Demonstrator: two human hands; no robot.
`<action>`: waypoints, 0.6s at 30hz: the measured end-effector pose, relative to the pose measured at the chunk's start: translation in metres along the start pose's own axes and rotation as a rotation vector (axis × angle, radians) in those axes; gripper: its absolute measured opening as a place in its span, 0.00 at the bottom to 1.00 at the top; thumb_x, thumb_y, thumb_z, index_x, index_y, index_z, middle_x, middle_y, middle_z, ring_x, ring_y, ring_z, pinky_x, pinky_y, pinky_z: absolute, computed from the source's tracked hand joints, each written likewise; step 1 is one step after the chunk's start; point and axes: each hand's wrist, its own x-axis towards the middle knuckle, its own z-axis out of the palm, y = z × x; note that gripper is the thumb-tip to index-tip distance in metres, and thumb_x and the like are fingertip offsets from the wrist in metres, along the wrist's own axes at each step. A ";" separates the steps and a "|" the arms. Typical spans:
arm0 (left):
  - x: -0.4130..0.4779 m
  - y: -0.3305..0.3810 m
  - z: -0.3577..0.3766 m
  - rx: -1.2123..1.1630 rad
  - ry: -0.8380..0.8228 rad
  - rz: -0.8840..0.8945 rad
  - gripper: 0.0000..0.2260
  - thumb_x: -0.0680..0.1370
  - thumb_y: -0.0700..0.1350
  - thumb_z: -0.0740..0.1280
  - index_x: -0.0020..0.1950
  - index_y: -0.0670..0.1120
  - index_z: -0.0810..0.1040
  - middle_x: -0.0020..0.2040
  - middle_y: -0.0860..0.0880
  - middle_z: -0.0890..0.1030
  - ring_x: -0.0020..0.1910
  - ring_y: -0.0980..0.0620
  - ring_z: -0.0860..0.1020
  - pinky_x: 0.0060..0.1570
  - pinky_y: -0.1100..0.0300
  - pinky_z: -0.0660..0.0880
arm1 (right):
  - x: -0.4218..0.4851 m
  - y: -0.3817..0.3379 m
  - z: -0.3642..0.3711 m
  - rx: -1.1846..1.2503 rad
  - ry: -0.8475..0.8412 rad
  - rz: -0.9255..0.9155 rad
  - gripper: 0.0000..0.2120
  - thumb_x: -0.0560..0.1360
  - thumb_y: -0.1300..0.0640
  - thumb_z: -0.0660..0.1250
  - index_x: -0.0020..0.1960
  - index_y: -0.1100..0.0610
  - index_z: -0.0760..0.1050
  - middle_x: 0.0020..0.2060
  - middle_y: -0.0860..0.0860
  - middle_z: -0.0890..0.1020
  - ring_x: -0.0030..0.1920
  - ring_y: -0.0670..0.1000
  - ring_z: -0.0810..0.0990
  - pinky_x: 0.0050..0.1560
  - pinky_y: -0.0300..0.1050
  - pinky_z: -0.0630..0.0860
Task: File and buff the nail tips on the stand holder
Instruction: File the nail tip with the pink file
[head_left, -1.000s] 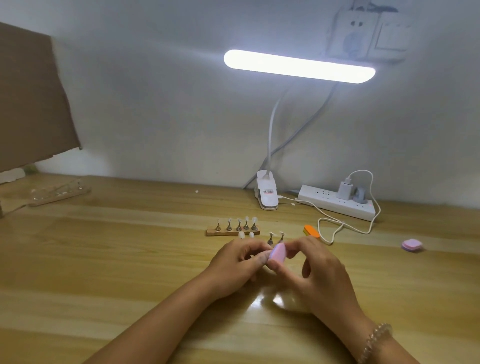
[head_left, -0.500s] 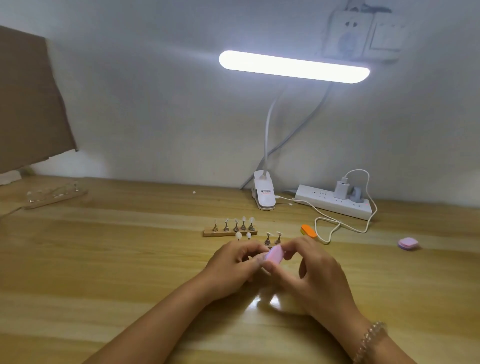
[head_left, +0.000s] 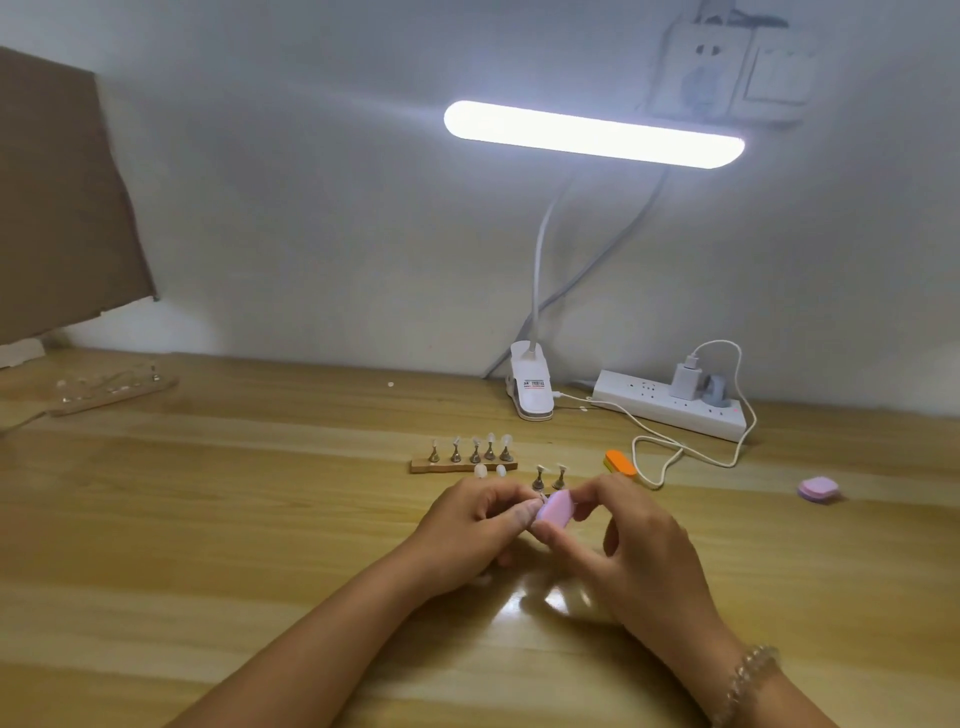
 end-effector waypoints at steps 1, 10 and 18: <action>0.000 0.000 0.000 0.004 0.004 -0.004 0.10 0.83 0.46 0.64 0.47 0.55 0.83 0.31 0.59 0.78 0.27 0.60 0.73 0.25 0.65 0.68 | -0.001 -0.002 0.001 0.015 -0.022 -0.020 0.19 0.67 0.30 0.66 0.43 0.45 0.73 0.40 0.39 0.77 0.34 0.45 0.73 0.33 0.37 0.69; 0.000 0.000 0.001 0.006 0.007 -0.005 0.08 0.82 0.44 0.65 0.47 0.53 0.82 0.31 0.61 0.78 0.29 0.59 0.73 0.29 0.60 0.70 | 0.000 -0.004 0.000 0.087 -0.033 -0.012 0.18 0.69 0.30 0.65 0.46 0.44 0.77 0.41 0.39 0.79 0.33 0.45 0.74 0.34 0.40 0.70; 0.002 -0.003 0.001 -0.007 0.030 0.011 0.03 0.76 0.46 0.72 0.45 0.54 0.83 0.34 0.49 0.81 0.28 0.59 0.74 0.25 0.63 0.69 | 0.000 -0.004 0.000 0.044 -0.041 -0.009 0.20 0.69 0.29 0.64 0.43 0.45 0.75 0.40 0.39 0.78 0.34 0.44 0.74 0.33 0.39 0.69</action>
